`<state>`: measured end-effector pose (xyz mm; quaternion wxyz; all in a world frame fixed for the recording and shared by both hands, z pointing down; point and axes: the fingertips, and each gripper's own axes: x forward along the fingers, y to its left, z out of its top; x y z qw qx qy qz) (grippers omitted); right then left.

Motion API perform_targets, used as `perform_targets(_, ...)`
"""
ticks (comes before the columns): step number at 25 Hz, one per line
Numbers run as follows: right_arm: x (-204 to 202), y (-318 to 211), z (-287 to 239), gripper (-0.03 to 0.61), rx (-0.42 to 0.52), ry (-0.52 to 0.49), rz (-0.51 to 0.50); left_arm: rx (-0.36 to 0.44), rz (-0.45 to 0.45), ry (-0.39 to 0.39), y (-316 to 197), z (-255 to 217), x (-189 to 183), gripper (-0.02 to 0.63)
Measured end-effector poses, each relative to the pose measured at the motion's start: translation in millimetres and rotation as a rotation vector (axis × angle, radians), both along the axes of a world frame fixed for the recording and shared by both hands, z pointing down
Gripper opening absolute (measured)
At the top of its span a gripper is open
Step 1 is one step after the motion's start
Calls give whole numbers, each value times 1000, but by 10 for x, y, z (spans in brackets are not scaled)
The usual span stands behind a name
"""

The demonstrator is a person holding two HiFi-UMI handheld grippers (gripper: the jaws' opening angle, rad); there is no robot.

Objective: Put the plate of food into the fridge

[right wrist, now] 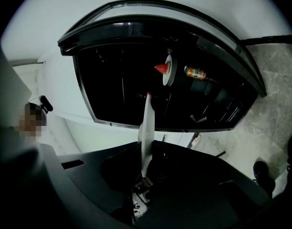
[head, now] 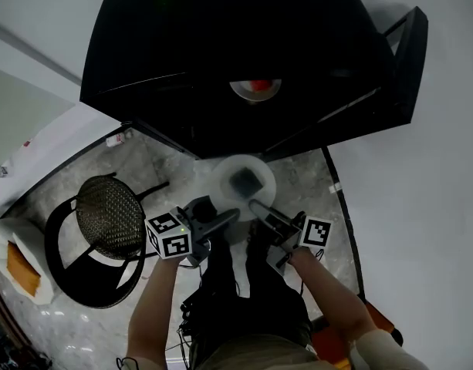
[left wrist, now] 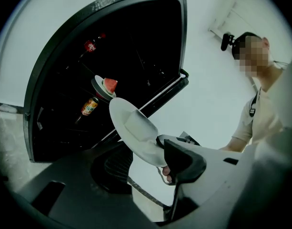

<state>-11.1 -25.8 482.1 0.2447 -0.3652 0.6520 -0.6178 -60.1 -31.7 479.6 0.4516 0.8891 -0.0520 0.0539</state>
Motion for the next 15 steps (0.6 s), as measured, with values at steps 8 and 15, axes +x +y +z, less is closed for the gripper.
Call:
perform_targets(8, 76, -36, 258, 46, 10, 44, -13, -88, -52, 11, -65, 294, 75, 133)
perform_targets(15, 151, -34, 652, 46, -55, 161, -25, -243, -110, 51, -144, 596, 145, 66)
